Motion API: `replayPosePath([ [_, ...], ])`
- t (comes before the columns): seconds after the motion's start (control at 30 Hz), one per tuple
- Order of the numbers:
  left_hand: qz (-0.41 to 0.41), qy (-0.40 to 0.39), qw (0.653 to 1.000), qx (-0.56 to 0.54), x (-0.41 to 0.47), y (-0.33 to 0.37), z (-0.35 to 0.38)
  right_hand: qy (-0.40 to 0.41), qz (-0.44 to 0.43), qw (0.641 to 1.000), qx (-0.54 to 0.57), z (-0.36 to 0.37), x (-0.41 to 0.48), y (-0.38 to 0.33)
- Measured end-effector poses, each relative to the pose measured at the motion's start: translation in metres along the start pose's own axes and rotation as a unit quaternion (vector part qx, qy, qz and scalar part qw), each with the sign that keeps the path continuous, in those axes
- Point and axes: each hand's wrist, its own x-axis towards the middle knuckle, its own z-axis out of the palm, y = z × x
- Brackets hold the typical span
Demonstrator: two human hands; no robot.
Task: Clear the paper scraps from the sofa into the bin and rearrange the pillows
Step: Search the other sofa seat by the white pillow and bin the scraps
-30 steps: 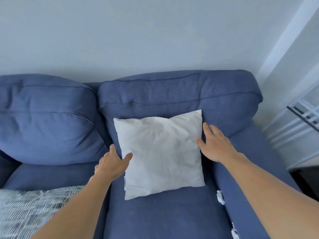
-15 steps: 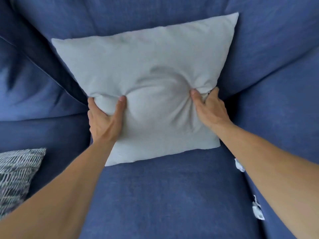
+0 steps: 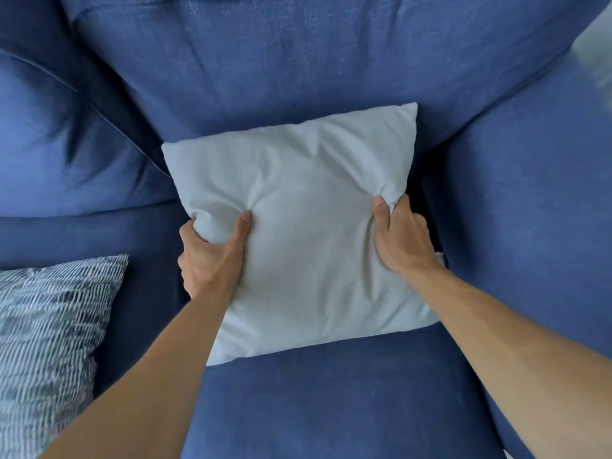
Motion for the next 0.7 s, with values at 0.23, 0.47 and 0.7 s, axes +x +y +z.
replayPosePath([
  [0.23, -0.072, -0.042, 0.991, 0.109, -0.064, -0.062, -0.018, -0.065, 0.102, 0.992, -0.027, -0.005, -0.082, 0.055],
  [0.47, -0.097, -0.057, 0.98, 0.164, -0.083, -0.107, -0.015, -0.1, 0.16, 0.981, -0.043, 0.015, -0.112, 0.091],
  [0.7, -0.098, -0.065, 0.972, 0.203, -0.083, -0.111, -0.015, -0.111, 0.153, 0.98, -0.067, 0.016, -0.111, 0.097],
])
